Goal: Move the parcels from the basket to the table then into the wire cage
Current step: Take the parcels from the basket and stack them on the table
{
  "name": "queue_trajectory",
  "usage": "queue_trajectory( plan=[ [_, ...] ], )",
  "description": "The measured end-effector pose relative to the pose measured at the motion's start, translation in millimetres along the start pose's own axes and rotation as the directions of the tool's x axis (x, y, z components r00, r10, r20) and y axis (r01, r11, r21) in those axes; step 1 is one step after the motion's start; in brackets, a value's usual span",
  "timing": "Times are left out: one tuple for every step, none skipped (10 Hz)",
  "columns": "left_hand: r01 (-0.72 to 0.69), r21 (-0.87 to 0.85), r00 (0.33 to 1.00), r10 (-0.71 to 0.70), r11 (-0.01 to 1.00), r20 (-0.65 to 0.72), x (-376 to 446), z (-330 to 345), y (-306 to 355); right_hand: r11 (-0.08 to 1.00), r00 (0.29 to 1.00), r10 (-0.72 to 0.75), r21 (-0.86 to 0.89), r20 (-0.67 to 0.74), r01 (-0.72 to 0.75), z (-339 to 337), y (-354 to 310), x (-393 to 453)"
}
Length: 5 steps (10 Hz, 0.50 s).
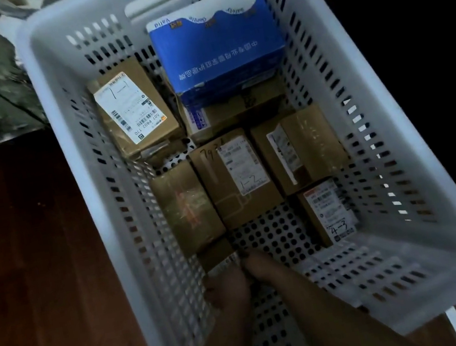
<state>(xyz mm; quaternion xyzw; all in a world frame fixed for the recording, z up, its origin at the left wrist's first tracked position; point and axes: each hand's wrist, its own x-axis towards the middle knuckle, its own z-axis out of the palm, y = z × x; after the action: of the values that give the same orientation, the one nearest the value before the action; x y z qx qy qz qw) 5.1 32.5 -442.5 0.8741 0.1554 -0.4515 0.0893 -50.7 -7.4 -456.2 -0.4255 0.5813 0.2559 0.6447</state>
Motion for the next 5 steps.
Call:
queue_trajectory(
  plan=[
    [0.073,-0.065,0.996,-0.069,0.995,0.058,19,6,-8,0.999,0.999,0.03,0.031,-0.022,-0.029,-2,3,2],
    [-0.034,-0.094,0.92,0.068,0.995,0.386,27,6,-26,1.0,0.997,0.005,0.021,-0.078,-0.003,-11,-3,-14],
    [0.122,-0.319,0.899,0.031,0.94,0.436,14,0,-25,0.97,0.98,-0.077,-0.241,-0.183,0.031,-15,-13,-43],
    [0.171,-0.438,0.895,0.047,0.883,0.444,-33,-28,-19,0.915,0.94,-0.196,-0.396,-0.281,0.072,-18,-26,-95],
    [0.16,-0.498,0.907,0.073,0.852,0.416,-83,-71,-17,0.891,0.888,-0.311,-0.429,-0.338,0.148,-23,-37,-158]
  ],
)
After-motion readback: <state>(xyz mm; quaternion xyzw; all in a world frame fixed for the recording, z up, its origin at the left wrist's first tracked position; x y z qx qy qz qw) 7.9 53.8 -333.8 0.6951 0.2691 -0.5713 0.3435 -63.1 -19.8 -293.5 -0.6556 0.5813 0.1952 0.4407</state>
